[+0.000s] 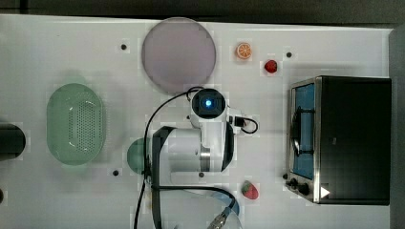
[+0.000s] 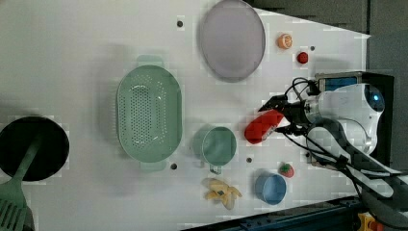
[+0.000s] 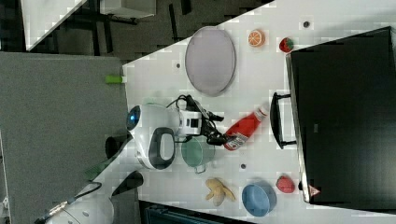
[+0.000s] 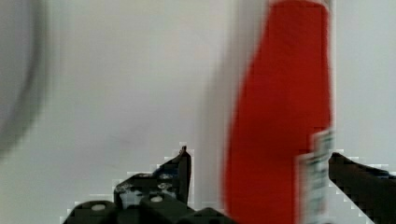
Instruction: Pick Ketchup from oven and place it on table.
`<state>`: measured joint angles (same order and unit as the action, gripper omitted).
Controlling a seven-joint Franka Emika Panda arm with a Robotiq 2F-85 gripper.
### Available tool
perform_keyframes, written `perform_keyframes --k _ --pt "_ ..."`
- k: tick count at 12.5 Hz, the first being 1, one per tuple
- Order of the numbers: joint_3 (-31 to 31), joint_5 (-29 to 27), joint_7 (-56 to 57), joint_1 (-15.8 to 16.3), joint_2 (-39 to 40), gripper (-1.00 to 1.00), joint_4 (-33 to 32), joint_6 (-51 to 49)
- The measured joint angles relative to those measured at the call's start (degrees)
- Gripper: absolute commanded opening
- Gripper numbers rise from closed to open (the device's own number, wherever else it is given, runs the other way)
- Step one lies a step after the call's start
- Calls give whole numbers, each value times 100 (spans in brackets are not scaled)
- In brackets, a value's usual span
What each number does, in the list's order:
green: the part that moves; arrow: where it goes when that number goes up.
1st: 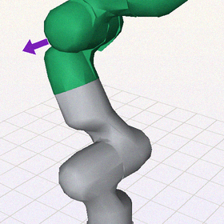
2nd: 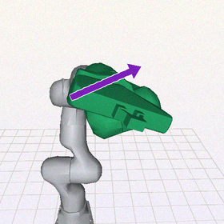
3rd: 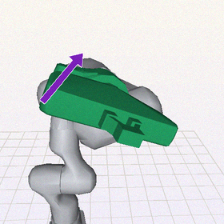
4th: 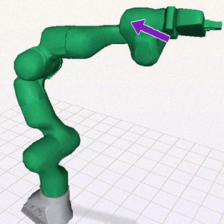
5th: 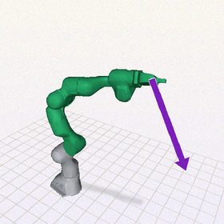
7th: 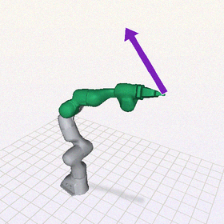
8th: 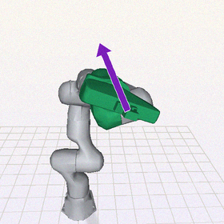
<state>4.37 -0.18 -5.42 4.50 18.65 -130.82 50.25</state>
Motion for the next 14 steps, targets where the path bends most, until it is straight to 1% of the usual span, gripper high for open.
perform_keyframes --k 1,2,3,5,6,8,12,13,14 --pt "-6 -89 -56 2 -10 100 90 39" --pt "-22 -60 -61 9 -102 100 134 -45" --pt "-45 -94 -64 9 -306 100 134 -182" --pt "-15 -148 -71 21 -855 100 347 -814" --pt "-7 -146 -71 3 -1104 100 593 -1091" --pt "7 28 -93 21 -1582 100 1164 -1704" --pt "21 28 -134 49 -2107 100 2781 -3948" --pt "14 18 -134 26 -2236 100 3072 -4357" --pt "24 -2 -134 18 -2321 100 3335 -4559"
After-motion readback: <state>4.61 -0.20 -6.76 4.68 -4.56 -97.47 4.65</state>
